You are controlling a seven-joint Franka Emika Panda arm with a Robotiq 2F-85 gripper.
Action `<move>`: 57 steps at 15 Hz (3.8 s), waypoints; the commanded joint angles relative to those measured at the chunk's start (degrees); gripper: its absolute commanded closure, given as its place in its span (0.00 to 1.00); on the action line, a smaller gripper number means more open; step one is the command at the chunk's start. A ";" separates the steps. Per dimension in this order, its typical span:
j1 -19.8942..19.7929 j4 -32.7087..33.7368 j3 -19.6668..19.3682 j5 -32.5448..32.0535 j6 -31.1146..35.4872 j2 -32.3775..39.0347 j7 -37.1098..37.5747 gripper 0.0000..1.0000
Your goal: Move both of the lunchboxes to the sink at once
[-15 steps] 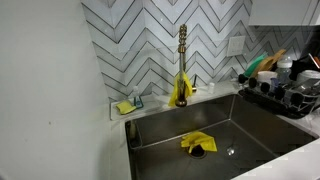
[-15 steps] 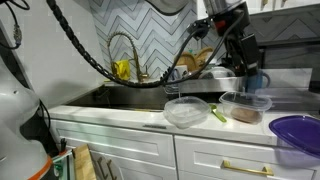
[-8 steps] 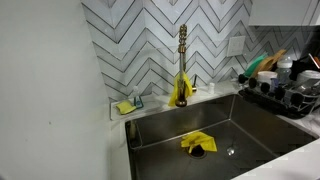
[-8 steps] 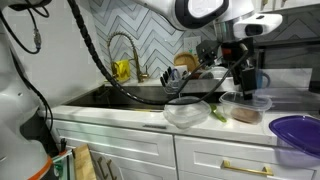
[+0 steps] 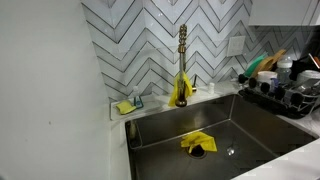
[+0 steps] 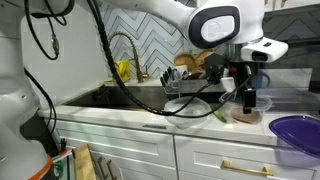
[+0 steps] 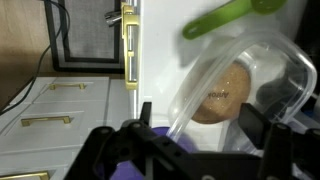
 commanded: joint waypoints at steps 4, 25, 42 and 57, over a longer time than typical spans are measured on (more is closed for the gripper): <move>-1.30 4.79 0.79 4.98 -1.99 4.92 -0.66 0.68; -2.74 4.49 -0.74 4.98 -1.88 -1.45 -0.31 0.99; -1.48 -4.33 -2.32 0.34 -3.07 -16.69 -0.62 0.99; 2.40 -11.32 0.27 2.32 -16.04 -14.32 -25.69 0.99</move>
